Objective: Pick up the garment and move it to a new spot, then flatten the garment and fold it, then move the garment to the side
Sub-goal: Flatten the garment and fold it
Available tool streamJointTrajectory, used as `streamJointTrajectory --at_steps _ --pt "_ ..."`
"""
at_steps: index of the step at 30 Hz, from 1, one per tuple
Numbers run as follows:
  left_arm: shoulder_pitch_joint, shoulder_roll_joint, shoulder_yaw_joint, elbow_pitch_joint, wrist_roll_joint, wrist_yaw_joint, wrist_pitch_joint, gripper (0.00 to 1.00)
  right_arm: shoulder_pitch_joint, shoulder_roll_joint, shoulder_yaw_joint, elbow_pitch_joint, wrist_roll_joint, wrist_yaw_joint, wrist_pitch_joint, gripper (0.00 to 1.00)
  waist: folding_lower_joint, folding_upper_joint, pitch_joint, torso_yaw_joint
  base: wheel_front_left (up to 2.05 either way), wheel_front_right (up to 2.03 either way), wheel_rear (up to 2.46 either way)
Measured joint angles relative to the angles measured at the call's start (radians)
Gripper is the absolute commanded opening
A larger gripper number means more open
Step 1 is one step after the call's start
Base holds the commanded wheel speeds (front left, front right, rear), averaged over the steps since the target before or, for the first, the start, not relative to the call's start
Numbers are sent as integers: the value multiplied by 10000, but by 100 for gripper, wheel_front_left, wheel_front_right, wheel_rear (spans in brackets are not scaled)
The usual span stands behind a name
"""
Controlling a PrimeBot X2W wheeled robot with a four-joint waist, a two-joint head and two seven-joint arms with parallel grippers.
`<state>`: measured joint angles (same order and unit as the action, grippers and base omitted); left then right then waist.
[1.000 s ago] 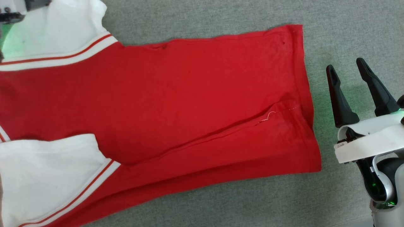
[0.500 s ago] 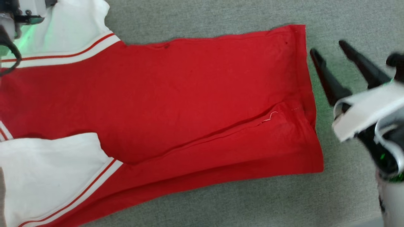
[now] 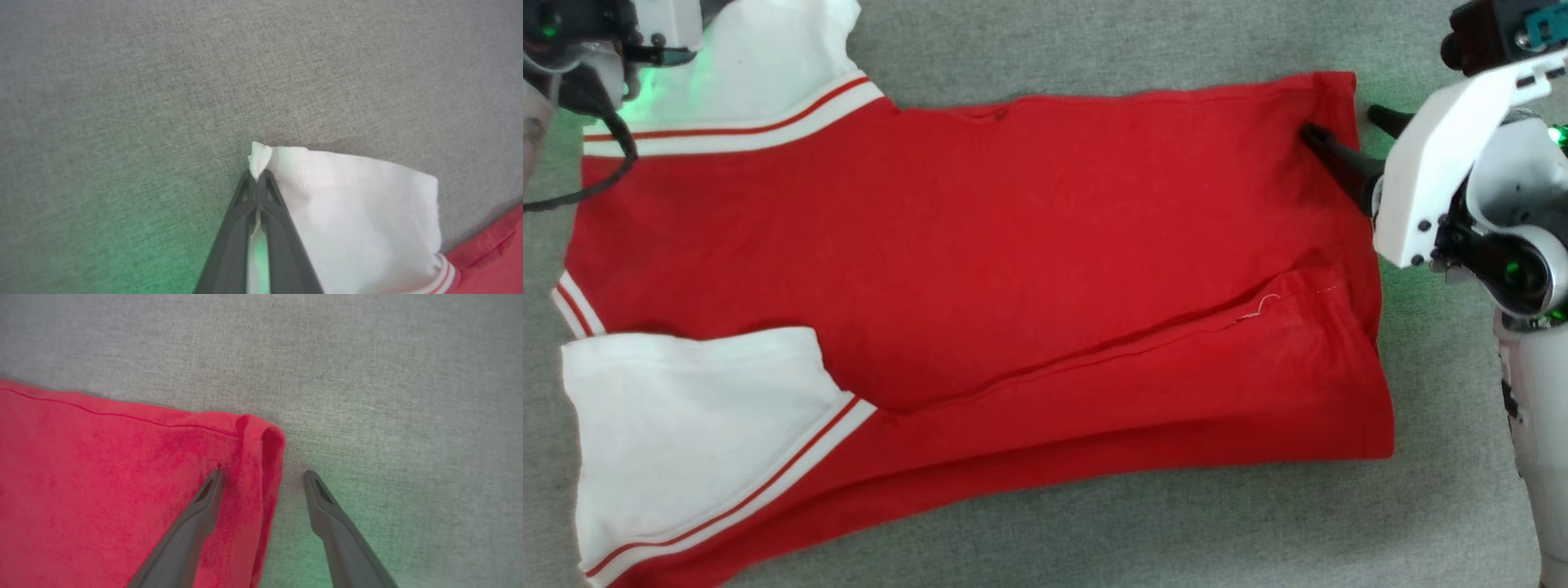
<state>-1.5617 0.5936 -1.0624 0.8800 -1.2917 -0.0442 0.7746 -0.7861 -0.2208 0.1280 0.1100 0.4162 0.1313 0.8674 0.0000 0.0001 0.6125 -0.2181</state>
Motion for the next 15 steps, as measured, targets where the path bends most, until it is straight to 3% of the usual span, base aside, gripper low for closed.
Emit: streamJointTrajectory --at_steps 2,4,5,15 --pt "2 -79 13 94 -2 -88 -104 0 -373 10 84 474 242 0 483 100 0 0 -16 69 0 0 0" --pt "24 -128 35 142 -17 -180 -205 0 -596 -73 272 692 320 0 729 42 0 0 -29 92 0 0 0" --pt "49 -142 54 167 -17 -198 -303 0 -687 -119 366 790 445 -2 830 0 0 0 -40 99 0 0 0" --pt "163 -610 278 481 -167 -585 -1204 0 -1059 -360 608 1595 606 -2 546 0 1 0 -274 229 0 0 0"
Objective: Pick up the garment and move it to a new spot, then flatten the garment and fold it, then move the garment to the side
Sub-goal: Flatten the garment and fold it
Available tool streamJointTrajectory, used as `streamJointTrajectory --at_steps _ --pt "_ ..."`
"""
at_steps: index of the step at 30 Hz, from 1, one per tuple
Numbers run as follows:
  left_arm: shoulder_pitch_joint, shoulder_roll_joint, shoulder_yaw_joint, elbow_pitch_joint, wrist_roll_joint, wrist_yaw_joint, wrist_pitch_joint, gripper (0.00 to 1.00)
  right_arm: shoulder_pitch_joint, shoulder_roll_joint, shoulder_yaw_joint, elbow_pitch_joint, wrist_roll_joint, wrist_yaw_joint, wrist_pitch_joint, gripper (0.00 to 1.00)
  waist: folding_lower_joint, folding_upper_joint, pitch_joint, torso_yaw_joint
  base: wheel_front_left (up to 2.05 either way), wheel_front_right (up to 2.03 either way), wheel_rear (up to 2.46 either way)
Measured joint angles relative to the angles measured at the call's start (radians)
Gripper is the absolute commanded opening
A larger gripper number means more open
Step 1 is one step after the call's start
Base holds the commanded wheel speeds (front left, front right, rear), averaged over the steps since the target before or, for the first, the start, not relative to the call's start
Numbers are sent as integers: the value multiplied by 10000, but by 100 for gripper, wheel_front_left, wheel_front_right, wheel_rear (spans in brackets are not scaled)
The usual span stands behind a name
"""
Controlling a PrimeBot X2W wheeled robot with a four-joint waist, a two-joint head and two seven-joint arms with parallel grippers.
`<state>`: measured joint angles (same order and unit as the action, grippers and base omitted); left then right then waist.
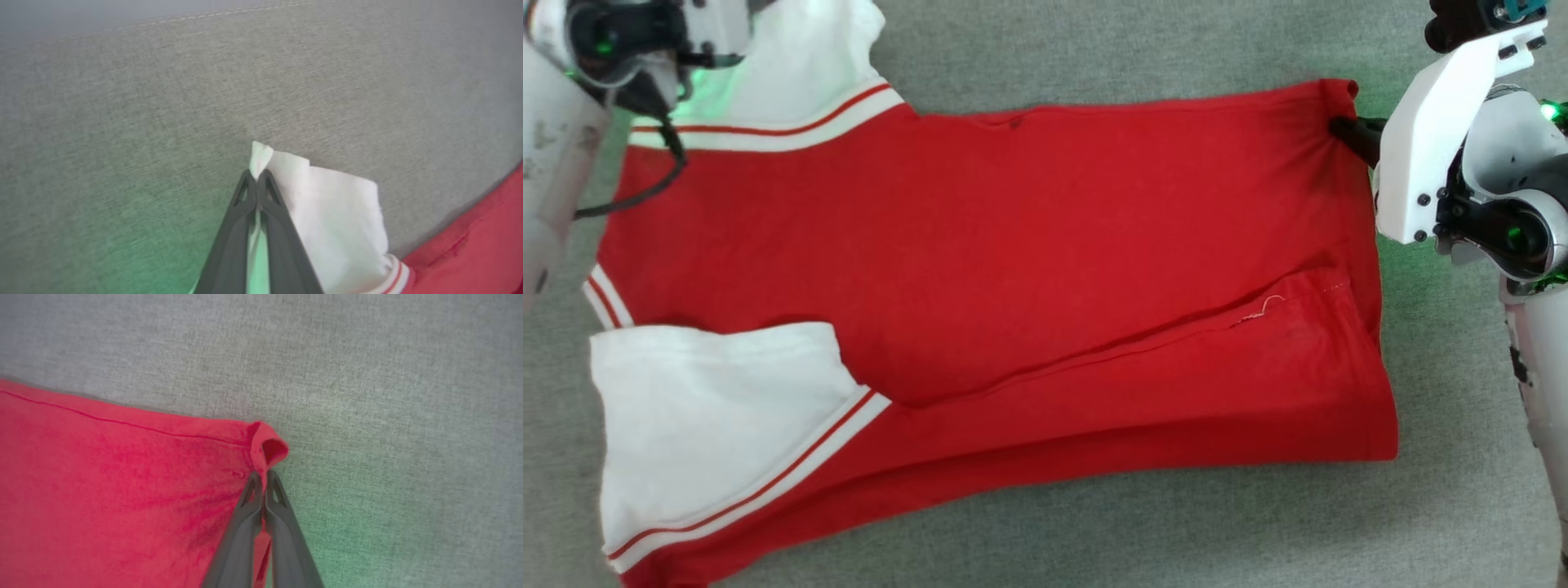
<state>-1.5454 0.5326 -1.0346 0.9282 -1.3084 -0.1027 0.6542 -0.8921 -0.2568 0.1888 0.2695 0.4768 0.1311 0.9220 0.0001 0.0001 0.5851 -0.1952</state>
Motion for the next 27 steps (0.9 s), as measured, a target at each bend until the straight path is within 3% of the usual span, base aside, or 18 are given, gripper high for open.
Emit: streamJointTrajectory --at_steps 18,27 --pt "639 240 249 -234 -782 -173 782 0 1355 -1611 571 -188 932 0 -1037 0 -1 0 -1522 915 0 0 0" --pt "2166 980 153 -2123 -1243 512 1279 0 3009 -2347 441 -884 1400 0 -886 0 -1 0 -2629 1451 0 0 0"
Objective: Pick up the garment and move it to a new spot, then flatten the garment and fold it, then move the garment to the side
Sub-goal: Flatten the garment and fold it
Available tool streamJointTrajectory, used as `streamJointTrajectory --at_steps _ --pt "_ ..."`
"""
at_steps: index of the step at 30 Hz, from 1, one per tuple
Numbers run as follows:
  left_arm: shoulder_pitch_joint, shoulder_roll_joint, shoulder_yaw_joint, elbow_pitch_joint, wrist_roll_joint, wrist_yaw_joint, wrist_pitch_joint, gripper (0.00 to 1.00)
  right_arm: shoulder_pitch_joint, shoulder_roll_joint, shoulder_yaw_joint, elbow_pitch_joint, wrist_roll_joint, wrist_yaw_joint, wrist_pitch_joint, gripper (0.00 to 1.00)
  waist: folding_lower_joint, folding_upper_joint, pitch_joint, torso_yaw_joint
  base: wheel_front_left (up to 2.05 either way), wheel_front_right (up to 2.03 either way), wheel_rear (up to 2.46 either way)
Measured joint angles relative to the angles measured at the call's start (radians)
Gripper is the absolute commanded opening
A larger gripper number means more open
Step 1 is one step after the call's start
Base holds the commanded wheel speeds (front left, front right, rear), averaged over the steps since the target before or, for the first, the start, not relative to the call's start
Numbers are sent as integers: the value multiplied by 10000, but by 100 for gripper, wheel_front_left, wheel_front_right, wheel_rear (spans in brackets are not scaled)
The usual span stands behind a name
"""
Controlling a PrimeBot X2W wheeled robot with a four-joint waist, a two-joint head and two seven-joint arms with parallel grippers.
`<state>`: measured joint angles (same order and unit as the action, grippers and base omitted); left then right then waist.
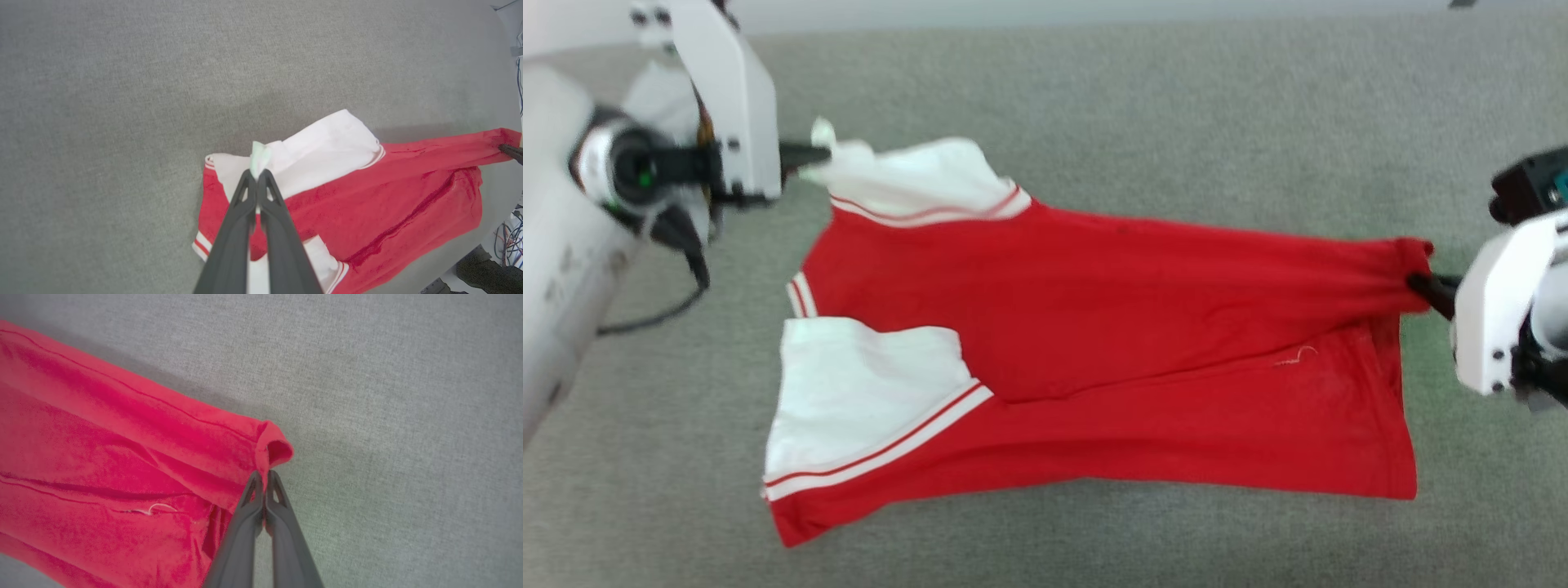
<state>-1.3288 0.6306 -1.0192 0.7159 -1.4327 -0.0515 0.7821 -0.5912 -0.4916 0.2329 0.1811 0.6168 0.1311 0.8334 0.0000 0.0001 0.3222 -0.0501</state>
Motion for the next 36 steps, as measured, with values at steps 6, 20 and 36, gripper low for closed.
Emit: streamJointTrajectory --at_steps 6,20,36 --pt "1421 792 -144 -2251 -372 1026 228 0 1283 -314 -263 -558 234 0 209 0 0 0 -770 327 0 0 0" --pt "4308 2052 -738 -5641 -897 2715 -84 0 3188 -151 -591 -1154 313 0 650 0 0 -1 -2106 774 0 0 0" --pt "4745 1962 -633 -5430 -1126 2539 -508 100 3448 44 -811 -1622 307 0 1275 100 0 0 -2600 696 0 0 0"
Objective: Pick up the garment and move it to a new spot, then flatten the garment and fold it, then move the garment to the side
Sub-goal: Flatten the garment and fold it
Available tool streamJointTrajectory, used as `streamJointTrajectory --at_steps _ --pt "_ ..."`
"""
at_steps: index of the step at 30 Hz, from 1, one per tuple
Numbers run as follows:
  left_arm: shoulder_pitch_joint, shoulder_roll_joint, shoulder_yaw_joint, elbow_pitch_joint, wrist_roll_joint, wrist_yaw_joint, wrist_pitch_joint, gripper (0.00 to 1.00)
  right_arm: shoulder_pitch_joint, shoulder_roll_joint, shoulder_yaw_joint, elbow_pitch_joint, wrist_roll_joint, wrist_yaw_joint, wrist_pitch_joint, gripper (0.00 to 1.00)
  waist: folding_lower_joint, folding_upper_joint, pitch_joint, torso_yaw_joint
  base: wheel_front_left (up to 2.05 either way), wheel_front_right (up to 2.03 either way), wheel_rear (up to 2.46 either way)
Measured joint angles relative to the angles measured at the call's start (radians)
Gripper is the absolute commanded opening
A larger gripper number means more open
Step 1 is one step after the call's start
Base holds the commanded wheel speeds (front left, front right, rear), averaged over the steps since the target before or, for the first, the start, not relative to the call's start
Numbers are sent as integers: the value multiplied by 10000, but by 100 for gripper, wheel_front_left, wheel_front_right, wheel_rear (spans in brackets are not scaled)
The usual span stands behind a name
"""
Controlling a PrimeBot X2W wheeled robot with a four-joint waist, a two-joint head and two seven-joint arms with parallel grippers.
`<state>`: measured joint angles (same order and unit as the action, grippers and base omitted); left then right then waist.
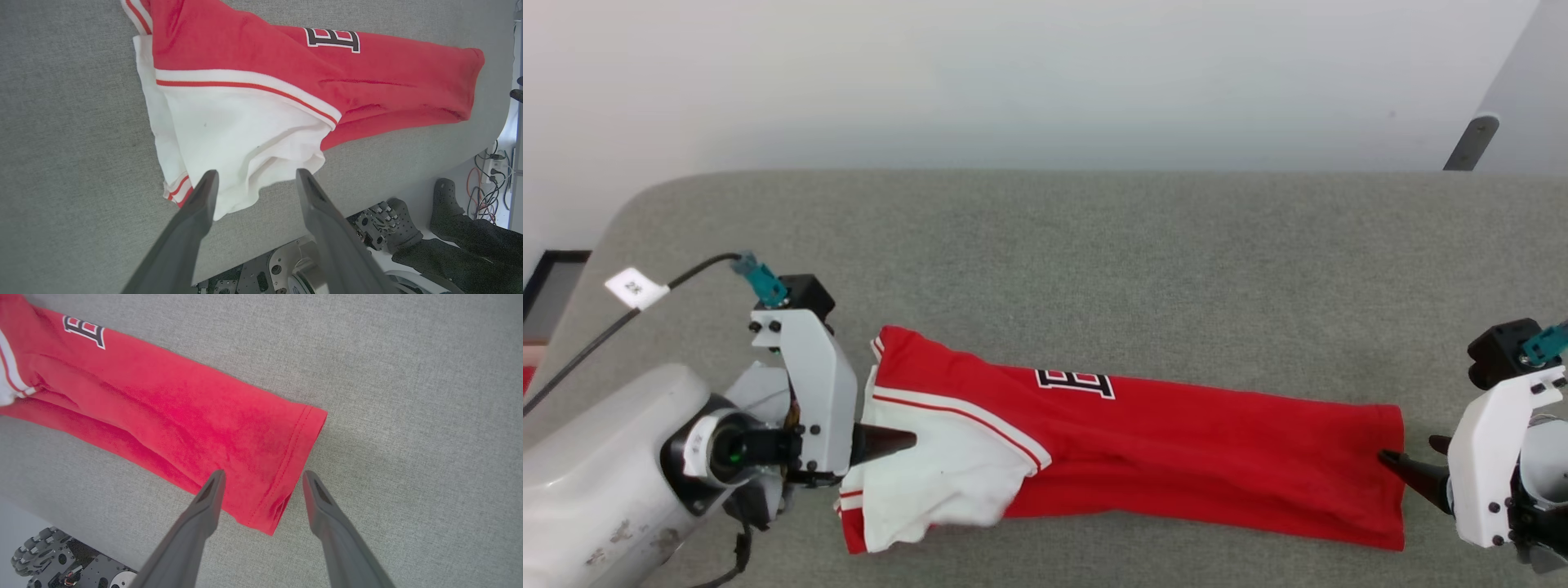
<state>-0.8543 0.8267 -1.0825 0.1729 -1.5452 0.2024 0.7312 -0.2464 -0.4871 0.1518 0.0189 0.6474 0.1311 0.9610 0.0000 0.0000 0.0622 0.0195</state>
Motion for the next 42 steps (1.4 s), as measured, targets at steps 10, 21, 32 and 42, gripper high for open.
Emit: streamJointTrajectory --at_steps 10,21,32,42 --pt "497 67 439 -71 441 -744 -1894 100 335 715 -846 -251 -90 0 92 100 0 0 -453 76 0 0 0" --pt "1802 201 1114 -31 1848 -1417 -6243 100 857 1279 -1902 -144 -851 0 821 100 0 0 -866 344 0 0 0" --pt "3300 355 1712 -35 2987 -1133 -9666 100 795 1597 -2817 376 -1781 0 1427 100 0 0 -1004 830 0 0 0" --pt "5143 -198 3973 -397 4309 -734 -9927 100 488 1639 -3469 1223 -2355 0 1615 100 0 0 -901 1346 0 0 0"
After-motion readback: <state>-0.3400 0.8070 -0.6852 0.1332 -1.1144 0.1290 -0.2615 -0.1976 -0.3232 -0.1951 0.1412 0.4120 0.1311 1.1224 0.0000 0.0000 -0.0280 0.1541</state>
